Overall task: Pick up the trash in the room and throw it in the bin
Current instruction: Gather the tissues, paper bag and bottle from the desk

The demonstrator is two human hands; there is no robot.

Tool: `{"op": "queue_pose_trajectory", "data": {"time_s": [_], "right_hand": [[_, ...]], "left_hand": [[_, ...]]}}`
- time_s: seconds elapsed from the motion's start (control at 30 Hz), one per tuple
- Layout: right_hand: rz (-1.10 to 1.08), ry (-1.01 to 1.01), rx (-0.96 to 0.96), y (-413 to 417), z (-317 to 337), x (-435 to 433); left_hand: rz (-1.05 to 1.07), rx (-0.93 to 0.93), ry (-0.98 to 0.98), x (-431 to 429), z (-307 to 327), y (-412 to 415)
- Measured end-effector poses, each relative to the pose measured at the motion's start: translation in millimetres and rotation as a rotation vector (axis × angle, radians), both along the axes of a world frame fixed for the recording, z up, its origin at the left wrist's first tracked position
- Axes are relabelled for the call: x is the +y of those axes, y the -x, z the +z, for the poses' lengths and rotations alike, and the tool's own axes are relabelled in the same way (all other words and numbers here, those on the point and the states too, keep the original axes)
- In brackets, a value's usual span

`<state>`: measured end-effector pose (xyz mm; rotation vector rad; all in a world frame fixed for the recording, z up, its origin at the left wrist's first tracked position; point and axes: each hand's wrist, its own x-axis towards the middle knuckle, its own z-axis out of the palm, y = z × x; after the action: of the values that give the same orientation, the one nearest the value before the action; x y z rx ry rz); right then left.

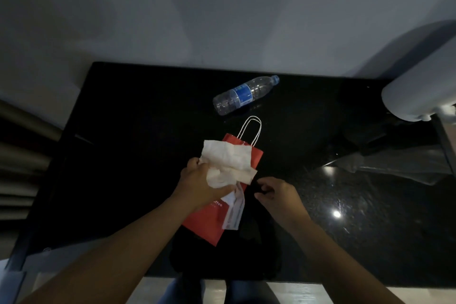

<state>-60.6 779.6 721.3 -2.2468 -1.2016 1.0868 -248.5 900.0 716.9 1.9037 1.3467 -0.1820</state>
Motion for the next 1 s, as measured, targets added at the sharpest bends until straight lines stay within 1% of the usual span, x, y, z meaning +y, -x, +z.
{"op": "queue_pose_trajectory", "data": {"time_s": [0.1,0.17,0.23,0.33,0.4,0.47,0.57,0.67,0.77,0.8,0.87,1.0], "right_hand": [[-0.003,-0.033,0.057,2,-2,1],[0.013,-0.010,0.062,5,-4,5],[-0.006,0.073,0.062,6,-7,9],[-0.077,0.220,0.148,12,-11,14],[-0.193,0.281,0.235,18,-15,16],[-0.353,0.321,0.295,25,-21,18],[-0.560,0.309,0.408,32,-29,20],[-0.615,0.282,0.534,40,-22,20],[-0.706,0.274,0.783,48,-15,21],[-0.732,0.274,0.810,49,-14,22],[-0.775,0.275,0.761,45,-15,21],[-0.835,0.227,0.580,23,-14,10]], "left_hand": [[-0.031,0.052,-0.068,-4,-3,-6],[-0.045,0.056,-0.093,-6,-7,-6],[-0.033,0.042,-0.098,-6,-11,-5],[-0.004,0.005,-0.113,-1,-12,-4],[0.016,-0.016,-0.116,2,-10,-2],[0.039,-0.037,-0.111,6,-8,1],[0.042,-0.057,-0.077,9,-5,6],[0.033,-0.077,-0.043,11,-2,9],[-0.002,-0.067,-0.025,13,-1,10],[-0.014,-0.057,-0.020,13,-1,10],[-0.037,-0.034,-0.014,13,-2,8],[-0.018,0.070,-0.010,10,-3,-7]]}}
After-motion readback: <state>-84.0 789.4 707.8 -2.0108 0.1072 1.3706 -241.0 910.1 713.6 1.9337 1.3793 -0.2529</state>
